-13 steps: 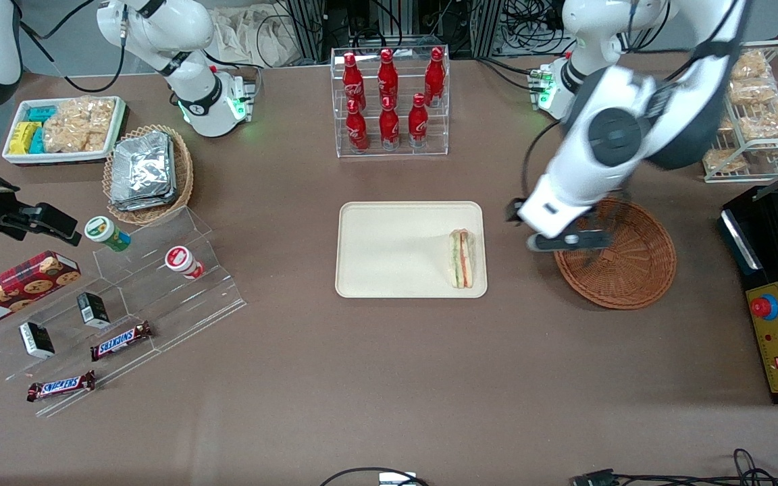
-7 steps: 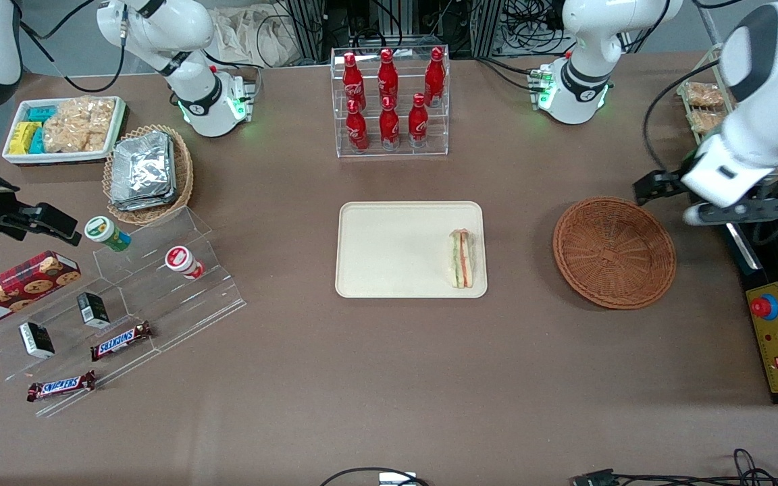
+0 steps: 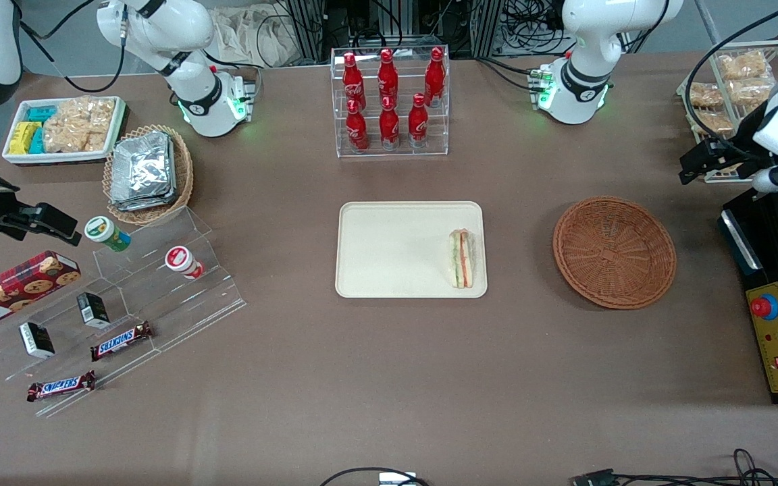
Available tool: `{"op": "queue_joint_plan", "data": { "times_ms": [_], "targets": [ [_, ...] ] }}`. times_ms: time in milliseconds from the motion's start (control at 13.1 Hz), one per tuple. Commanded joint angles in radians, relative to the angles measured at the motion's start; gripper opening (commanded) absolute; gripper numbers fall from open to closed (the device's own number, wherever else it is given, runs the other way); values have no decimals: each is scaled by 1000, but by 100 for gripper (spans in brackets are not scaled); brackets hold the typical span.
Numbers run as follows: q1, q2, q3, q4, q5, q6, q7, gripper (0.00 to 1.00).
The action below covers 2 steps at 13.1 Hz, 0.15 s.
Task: Place sandwich from basket to tray
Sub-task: 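Raise the open left gripper away from the tray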
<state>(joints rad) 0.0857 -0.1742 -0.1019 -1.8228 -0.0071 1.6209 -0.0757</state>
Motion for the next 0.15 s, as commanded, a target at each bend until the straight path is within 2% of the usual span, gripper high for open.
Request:
{"op": "queue_joint_plan", "data": {
  "times_ms": [0,76],
  "targets": [
    [-23,15,10,43,-4,-27,-7,100],
    [-23,15,10,45,-4,-38,5,100]
  ]
}}
